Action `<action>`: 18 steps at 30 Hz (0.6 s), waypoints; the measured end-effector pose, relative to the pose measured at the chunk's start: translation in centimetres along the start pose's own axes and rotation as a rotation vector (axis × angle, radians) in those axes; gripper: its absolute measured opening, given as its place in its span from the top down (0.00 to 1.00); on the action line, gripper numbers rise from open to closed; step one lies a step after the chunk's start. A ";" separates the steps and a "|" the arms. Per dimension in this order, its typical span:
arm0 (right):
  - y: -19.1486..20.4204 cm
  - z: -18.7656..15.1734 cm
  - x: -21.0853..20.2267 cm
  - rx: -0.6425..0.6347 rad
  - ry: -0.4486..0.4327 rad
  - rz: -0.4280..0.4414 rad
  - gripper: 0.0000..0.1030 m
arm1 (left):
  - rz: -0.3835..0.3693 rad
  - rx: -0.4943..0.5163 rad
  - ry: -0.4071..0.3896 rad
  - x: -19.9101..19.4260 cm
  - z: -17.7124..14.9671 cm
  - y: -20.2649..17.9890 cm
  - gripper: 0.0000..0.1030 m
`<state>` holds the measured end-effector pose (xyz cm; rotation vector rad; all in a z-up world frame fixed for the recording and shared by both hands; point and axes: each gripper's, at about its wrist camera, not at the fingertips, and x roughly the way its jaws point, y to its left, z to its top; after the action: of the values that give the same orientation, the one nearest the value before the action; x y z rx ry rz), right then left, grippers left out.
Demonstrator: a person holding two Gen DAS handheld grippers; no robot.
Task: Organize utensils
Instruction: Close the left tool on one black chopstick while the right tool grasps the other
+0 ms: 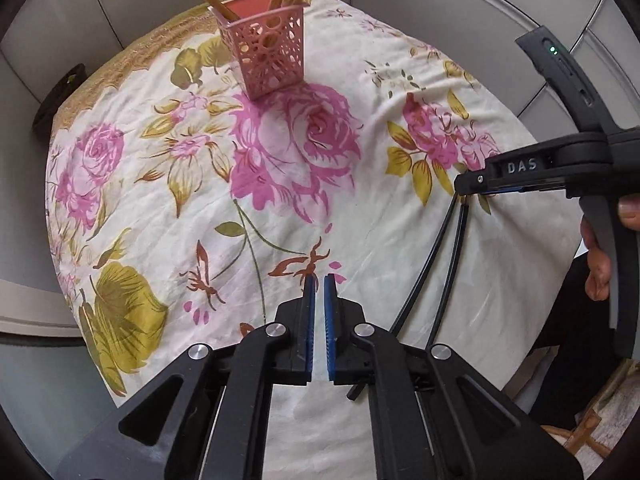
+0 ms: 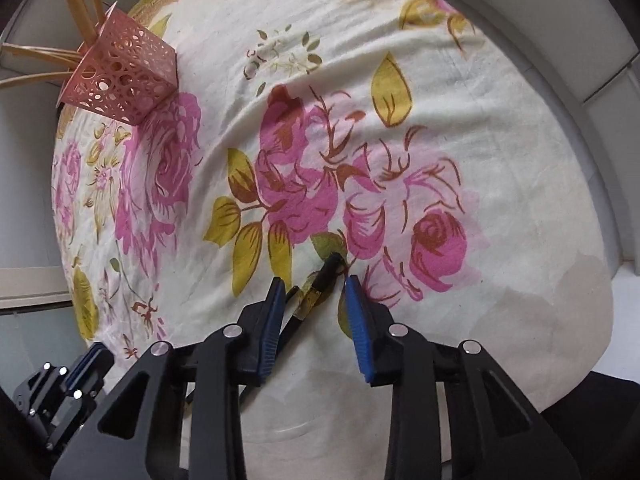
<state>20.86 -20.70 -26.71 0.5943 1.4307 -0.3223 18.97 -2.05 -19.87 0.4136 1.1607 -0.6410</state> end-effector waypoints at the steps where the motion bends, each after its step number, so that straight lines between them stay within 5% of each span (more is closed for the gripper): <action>1: 0.3 0.0 0.0 0.001 -0.012 -0.016 0.76 | -0.003 -0.005 -0.015 -0.3 -0.3 0.0 0.94; 6: 2.3 0.1 -0.3 -0.055 -0.080 -0.118 0.87 | -0.028 -0.033 -0.057 0.1 -1.1 0.9 0.92; 12: 3.0 0.0 -1.1 -0.301 -0.075 -0.246 0.93 | -0.090 -0.033 0.003 2.6 -1.4 0.0 0.86; 15: 2.0 -0.7 -1.7 -0.406 -0.057 -0.299 0.93 | -0.207 -0.157 0.075 3.8 -2.0 0.8 0.77; 18: 1.2 -0.7 -2.3 -0.420 -0.036 -0.259 0.93 | -0.337 -0.357 0.173 5.3 -3.5 1.6 0.75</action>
<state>20.63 -19.66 -24.27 0.0610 1.4866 -0.2242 18.89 -0.08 -26.06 -0.0348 1.4950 -0.6797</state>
